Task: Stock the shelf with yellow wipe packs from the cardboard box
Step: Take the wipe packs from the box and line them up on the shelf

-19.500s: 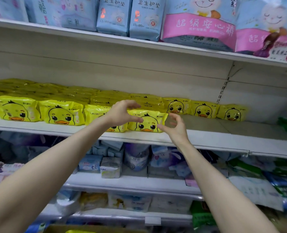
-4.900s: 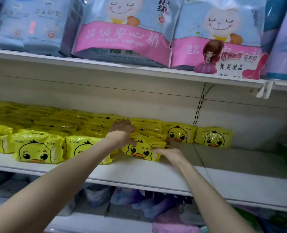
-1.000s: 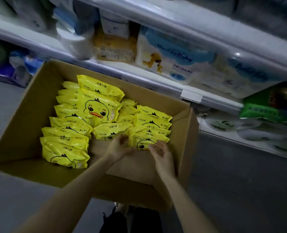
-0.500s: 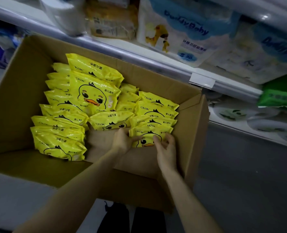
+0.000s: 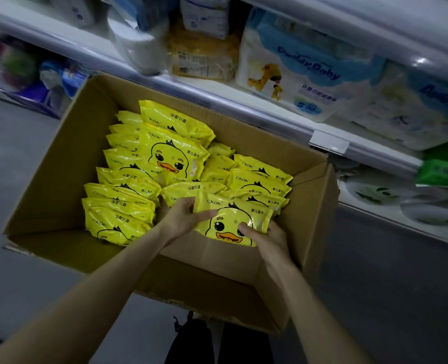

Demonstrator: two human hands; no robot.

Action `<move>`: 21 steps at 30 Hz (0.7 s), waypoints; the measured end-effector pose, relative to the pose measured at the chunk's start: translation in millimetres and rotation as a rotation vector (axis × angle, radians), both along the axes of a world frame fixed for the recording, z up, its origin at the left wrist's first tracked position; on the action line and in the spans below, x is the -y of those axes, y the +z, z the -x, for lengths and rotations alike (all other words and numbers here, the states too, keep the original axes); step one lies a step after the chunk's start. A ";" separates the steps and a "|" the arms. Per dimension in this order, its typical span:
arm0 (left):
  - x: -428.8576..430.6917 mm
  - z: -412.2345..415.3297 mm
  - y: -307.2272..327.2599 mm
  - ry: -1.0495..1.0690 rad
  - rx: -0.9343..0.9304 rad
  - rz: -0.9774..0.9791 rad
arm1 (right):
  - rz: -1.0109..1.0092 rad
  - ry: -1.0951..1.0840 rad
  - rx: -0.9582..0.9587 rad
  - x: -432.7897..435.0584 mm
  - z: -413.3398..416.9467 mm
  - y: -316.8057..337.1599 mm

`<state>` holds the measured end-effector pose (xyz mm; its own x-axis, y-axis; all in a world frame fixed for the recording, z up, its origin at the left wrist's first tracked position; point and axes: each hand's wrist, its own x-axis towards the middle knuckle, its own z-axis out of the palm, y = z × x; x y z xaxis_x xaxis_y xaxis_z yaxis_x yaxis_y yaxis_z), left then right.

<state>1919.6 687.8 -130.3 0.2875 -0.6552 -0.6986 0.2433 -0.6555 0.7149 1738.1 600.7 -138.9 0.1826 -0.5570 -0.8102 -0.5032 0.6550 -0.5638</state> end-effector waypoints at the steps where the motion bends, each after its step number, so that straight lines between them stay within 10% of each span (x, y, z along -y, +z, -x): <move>1: -2.8 -0.8 -2.9 0.033 0.120 -0.025 | 0.019 -0.007 -0.016 0.7 -0.2 -0.9; 5: -16.8 -10.3 -20.5 0.190 0.616 -0.158 | 0.106 -0.041 -0.050 3.8 -2.2 1.0; 14: -12.1 -25.2 -45.2 -0.244 0.939 -0.409 | 0.190 -0.083 -0.051 6.3 -0.6 6.1; 21: -15.3 -22.4 -15.3 -0.046 0.707 -0.194 | 0.248 -0.080 -0.046 5.1 1.4 29.7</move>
